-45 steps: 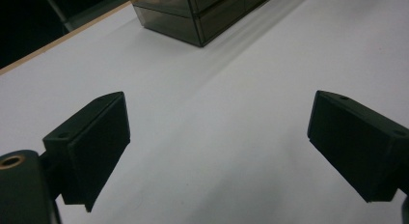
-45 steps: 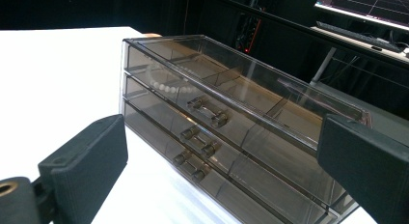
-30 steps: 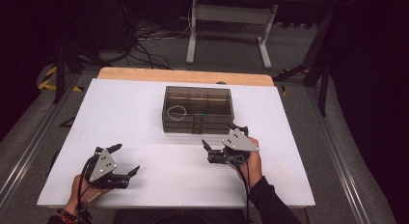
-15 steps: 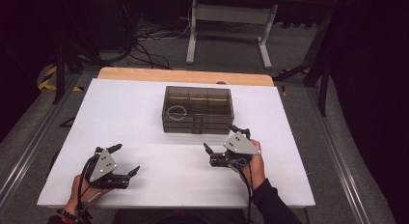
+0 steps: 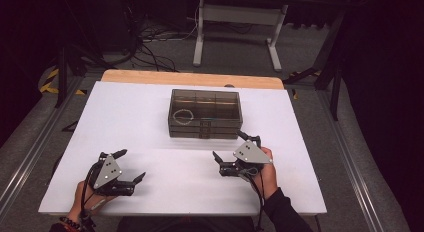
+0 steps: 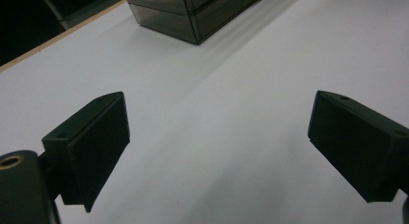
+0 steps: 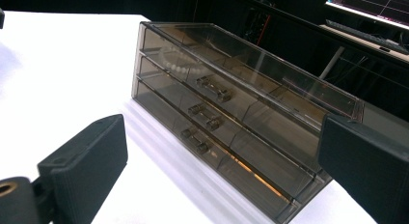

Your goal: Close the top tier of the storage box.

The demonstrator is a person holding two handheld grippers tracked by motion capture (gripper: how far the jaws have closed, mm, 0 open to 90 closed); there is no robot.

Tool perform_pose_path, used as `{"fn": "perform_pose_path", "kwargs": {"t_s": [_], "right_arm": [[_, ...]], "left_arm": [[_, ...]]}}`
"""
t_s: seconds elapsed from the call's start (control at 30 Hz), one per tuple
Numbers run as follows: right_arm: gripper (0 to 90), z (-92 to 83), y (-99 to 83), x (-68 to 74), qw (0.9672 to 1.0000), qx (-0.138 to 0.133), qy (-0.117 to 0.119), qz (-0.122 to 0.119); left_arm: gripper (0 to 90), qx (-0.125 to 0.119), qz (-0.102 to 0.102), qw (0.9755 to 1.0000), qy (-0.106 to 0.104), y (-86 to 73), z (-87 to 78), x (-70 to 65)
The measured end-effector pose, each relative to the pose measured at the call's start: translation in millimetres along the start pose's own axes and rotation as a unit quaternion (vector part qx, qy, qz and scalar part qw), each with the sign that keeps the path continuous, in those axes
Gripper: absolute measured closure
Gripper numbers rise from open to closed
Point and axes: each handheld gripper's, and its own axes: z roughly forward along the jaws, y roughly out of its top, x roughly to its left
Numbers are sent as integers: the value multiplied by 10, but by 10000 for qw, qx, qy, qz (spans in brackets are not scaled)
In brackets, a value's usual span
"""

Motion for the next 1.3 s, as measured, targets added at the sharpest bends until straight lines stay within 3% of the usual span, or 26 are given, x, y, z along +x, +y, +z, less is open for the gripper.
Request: {"fn": "perform_pose_path", "kwargs": {"t_s": [0.47,0.77,1.3], "right_arm": [[46,-124,-103,-65,9999,84,67,13],[46,-195,-196,-75,9998,165,135,-59],[44,-446,-417,-130,9993,290,148,-203]], "left_arm": [[82,-81,42,10000,37,15,-30,16],[79,-68,74,9999,18,46,33,33],[76,-46,193,9998,-36,90,86,10]]}}
